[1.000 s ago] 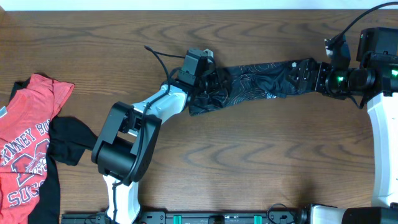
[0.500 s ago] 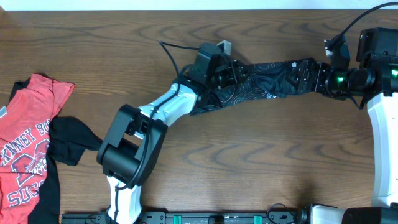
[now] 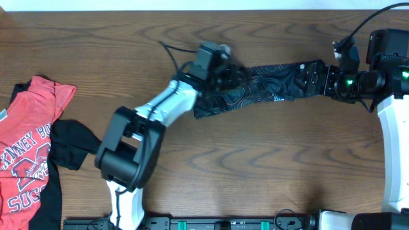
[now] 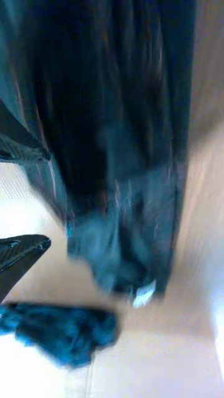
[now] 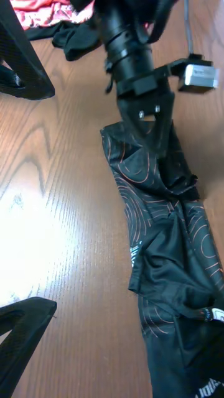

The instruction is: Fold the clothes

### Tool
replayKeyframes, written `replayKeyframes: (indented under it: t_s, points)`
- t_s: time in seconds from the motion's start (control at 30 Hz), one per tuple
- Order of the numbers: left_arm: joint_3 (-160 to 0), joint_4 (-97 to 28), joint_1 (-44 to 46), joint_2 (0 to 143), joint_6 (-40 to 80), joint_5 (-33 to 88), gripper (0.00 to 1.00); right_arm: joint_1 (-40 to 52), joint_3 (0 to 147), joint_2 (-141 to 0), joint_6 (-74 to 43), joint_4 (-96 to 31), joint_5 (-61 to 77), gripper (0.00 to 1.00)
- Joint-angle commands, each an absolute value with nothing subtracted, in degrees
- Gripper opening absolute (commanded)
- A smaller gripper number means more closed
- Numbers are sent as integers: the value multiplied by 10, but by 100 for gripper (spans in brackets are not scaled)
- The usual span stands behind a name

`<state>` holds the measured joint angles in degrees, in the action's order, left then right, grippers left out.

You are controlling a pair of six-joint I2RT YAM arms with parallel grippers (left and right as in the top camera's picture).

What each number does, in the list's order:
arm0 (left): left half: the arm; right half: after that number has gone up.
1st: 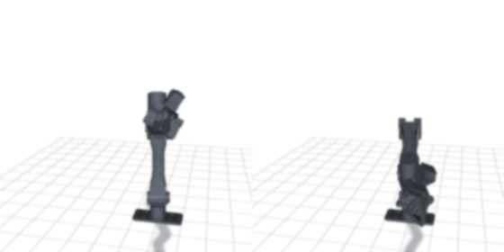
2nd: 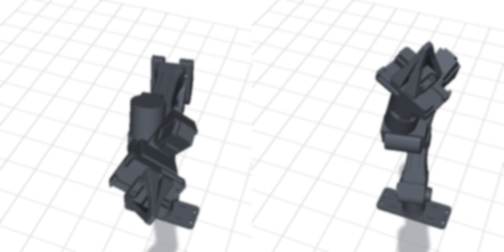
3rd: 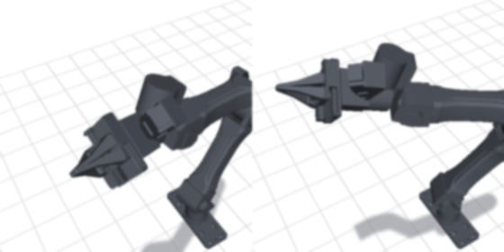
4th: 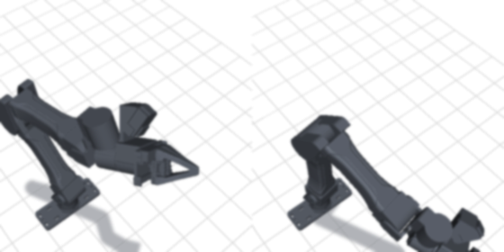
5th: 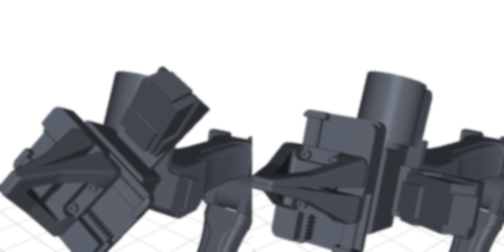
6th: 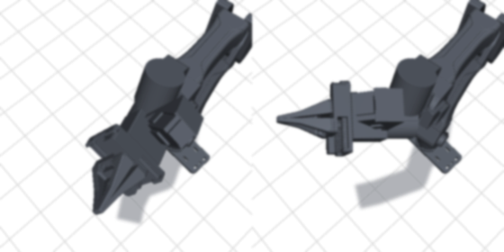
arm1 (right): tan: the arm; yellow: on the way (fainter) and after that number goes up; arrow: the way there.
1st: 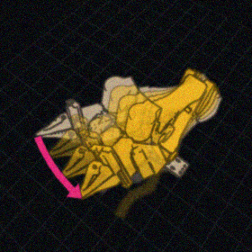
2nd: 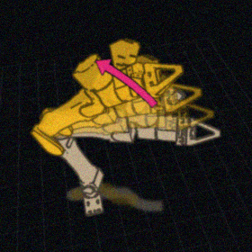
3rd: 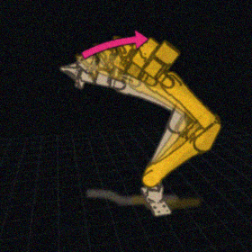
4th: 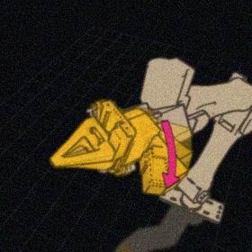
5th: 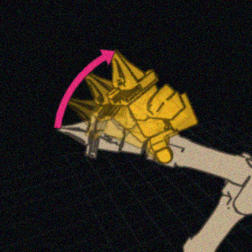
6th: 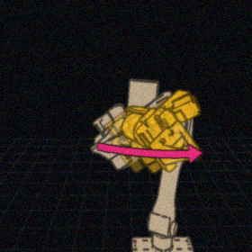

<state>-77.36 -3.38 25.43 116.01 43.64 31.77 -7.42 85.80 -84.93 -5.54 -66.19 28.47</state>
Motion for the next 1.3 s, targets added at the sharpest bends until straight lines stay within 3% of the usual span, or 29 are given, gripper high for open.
replayKeyframes:
  t_s: [0.0, 0.17, 0.4, 0.77, 1.27]
  points:
    - [-782, -96, 213, 1124, 390, 275, 40, -67, 861, -852, -42, -663, 283, 99]
    - [-780, -166, 189, 1122, 364, 235, 44, -67, 861, -852, -42, -663, 283, 99]
    - [-779, -170, 204, 1153, 358, 220, 50, -67, 861, -852, -42, -667, 283, 99]
    - [-779, -76, 262, 1244, 379, 281, 51, -67, 861, -852, -37, -680, 283, 99]
    - [-779, -47, 289, 1154, 375, 279, 52, -67, 861, -852, -35, -687, 283, 99]
